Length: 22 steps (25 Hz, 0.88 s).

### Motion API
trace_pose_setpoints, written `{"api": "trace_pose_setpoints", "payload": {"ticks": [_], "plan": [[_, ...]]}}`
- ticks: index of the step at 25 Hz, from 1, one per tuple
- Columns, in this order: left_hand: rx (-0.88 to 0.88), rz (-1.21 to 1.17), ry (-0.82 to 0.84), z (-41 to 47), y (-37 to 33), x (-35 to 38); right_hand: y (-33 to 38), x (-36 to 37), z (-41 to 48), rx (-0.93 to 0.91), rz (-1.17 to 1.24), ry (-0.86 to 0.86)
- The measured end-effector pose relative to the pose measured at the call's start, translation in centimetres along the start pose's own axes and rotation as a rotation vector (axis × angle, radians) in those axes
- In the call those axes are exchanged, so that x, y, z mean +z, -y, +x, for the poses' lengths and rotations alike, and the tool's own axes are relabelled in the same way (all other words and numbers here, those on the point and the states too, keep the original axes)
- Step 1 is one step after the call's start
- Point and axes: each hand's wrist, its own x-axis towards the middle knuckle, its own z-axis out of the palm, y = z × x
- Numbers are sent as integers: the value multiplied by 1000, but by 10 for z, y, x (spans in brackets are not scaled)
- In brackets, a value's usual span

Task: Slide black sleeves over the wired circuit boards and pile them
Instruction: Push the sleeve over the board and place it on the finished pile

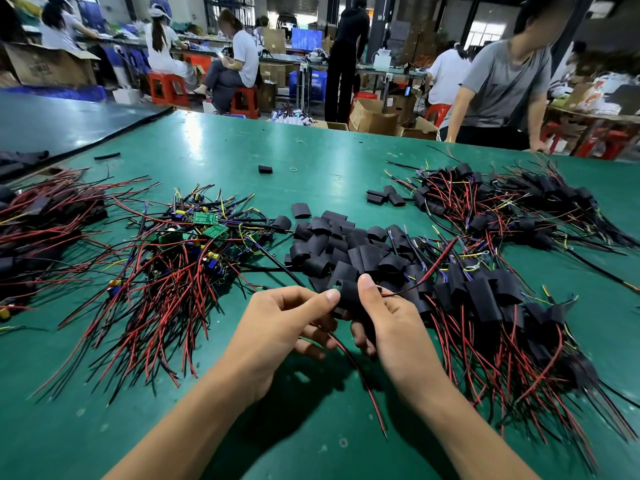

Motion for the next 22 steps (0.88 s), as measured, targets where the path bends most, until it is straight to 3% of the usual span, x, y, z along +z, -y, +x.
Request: {"api": "trace_pose_setpoints", "payload": {"ticks": [3, 7, 13, 22], "plan": [[155, 118, -109, 1, 2, -1, -4, -1, 0, -78, -72, -35], [258, 201, -25, -2, -1, -5, -3, 0, -3, -112, 17, 61], [252, 195, 3, 0, 3, -7, -2, -1, -1, -227, -104, -2], [233, 185, 41, 0, 5, -5, -2, 1, -4, -195, -128, -15]]}}
